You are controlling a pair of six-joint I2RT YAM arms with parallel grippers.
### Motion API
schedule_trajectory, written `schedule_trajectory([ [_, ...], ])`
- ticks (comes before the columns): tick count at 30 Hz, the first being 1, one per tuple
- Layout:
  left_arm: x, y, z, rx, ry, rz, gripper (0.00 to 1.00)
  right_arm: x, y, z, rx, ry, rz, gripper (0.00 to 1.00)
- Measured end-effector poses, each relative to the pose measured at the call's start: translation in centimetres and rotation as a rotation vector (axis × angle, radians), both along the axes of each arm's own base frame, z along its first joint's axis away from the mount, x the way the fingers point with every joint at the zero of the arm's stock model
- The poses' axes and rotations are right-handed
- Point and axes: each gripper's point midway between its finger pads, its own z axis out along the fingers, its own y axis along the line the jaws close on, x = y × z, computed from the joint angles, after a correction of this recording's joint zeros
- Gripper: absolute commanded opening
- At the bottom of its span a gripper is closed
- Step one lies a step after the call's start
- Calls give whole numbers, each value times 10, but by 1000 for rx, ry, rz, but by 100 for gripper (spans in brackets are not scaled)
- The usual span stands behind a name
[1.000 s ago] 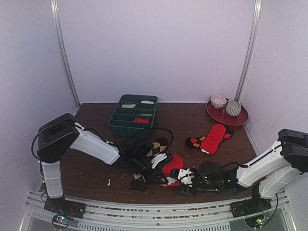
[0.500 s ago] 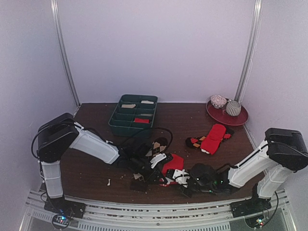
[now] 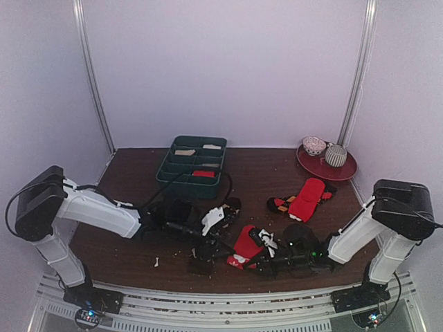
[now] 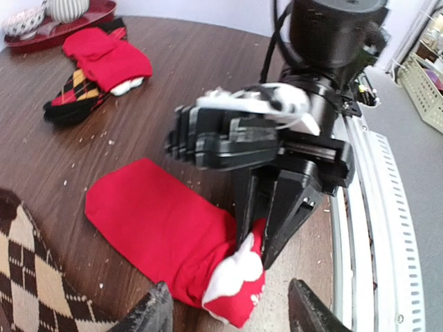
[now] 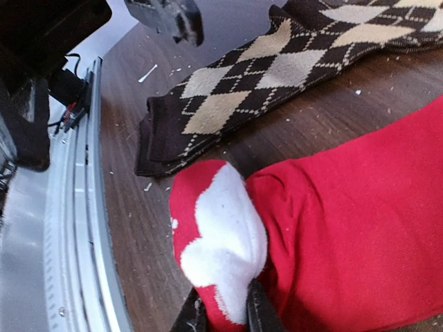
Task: Roll the socks
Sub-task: Roll the sock at the center of the board.
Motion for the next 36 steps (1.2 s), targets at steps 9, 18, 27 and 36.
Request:
schedule_trajectory([
  [9, -16, -4, -36, 17, -11, -112, 57, -10, 0, -1, 95, 238, 8, 14],
  [18, -32, -5, -61, 62, 13, -161, 42, -12, 4, -1, 87, 297, 30, 14],
  [27, -30, -11, -70, 78, 33, -167, 0, -15, 3, 0, 74, 314, 38, 23],
  [36, -19, -29, -73, 131, 138, -106, 0, -6, -16, 10, -52, 222, -20, 35],
])
